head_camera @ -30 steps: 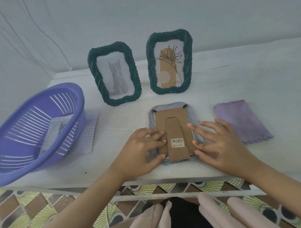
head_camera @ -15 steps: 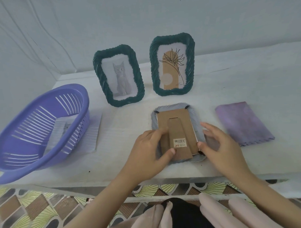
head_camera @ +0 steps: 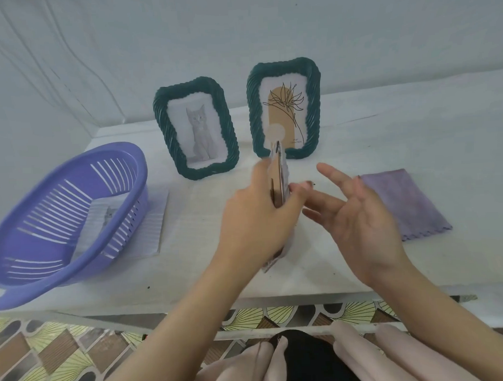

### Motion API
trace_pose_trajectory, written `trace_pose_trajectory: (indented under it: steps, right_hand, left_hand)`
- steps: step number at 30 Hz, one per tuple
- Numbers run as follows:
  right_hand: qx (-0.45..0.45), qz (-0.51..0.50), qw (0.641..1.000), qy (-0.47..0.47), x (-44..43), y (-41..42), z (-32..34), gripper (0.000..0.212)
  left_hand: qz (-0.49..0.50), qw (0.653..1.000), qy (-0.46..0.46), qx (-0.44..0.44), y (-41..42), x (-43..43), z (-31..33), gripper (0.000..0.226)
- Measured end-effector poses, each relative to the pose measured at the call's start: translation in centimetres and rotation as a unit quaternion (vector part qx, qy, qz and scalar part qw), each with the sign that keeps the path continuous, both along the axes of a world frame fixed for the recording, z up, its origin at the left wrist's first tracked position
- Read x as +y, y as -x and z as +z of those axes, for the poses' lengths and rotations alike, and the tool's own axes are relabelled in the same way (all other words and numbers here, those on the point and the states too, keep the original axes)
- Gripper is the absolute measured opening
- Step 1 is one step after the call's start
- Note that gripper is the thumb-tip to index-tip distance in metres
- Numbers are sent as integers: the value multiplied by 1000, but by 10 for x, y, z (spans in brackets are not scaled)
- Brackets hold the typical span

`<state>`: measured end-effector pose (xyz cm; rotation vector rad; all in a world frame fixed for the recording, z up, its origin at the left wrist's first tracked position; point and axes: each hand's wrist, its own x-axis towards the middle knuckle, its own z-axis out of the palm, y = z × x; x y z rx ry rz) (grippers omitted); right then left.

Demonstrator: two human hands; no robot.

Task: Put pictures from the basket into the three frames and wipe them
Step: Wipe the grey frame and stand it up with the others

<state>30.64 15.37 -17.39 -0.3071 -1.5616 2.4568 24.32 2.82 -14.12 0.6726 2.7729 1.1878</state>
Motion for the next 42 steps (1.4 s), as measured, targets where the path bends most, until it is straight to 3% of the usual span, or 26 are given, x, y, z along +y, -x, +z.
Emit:
trace_pose_trajectory:
  steps: [3, 8, 13, 16, 17, 19, 22, 26, 28, 30, 32, 34, 36, 39, 42]
  right_hand:
    - [-24, -5, 1000, -13, 2, 2, -7, 43]
    - [-88, -25, 991, -94, 5, 5, -28, 27]
    - [-127, -26, 975, -181, -1, -2, -39, 32]
    - [-136, -75, 957, -247, 8, -5, -41, 43]
    - [-133, -86, 950, -269, 12, -6, -42, 45]
    - [-128, -85, 936, -316, 20, -8, -44, 46]
    - [-129, -78, 929, -337, 28, -10, -49, 43]
    - [-117, -103, 914, -375, 37, -14, -50, 37]
    - [-105, -148, 861, -475, 48, -17, -47, 31]
    - [-99, -181, 759, -617, 64, -17, -47, 32]
    - [-177, -150, 663, -712, 81, -17, -51, 43]
    - [-286, -79, 633, -715, 91, -17, -51, 49]
    - [-299, -55, 617, -726, 94, -17, -55, 54]
    - [-254, -108, 646, -712, 91, -16, -55, 47]
    - [-189, -161, 733, -634, 83, -15, -47, 42]
  left_hand:
    - [18, 998, -44, -46, 12, -13, 7, 61]
    - [58, 984, -135, -101, 32, -39, 4, 48]
    - [87, 922, -271, -263, 36, -41, -28, 44]
    - [84, 877, -344, -324, 27, -37, -47, 42]
    - [81, 876, -343, -328, 25, -36, -54, 41]
    - [57, 916, -279, -283, 22, -33, -65, 41]
    - [24, 987, -102, -120, 18, -27, -75, 42]
    - [26, 999, 39, 10, 21, -27, -86, 39]
    - [-21, 999, 46, 21, 24, -32, -90, 41]
    - [-95, 995, 37, 10, 28, -39, -94, 53]
    - [-153, 987, 37, -20, 30, -46, -97, 78]
    - [-184, 981, 62, -26, 34, -50, -99, 97]
    - [-195, 977, 79, -27, 35, -52, -99, 103]
    - [-191, 977, 98, -13, 35, -53, -99, 104]
    - [-184, 977, 103, -2, 32, -54, -100, 107]
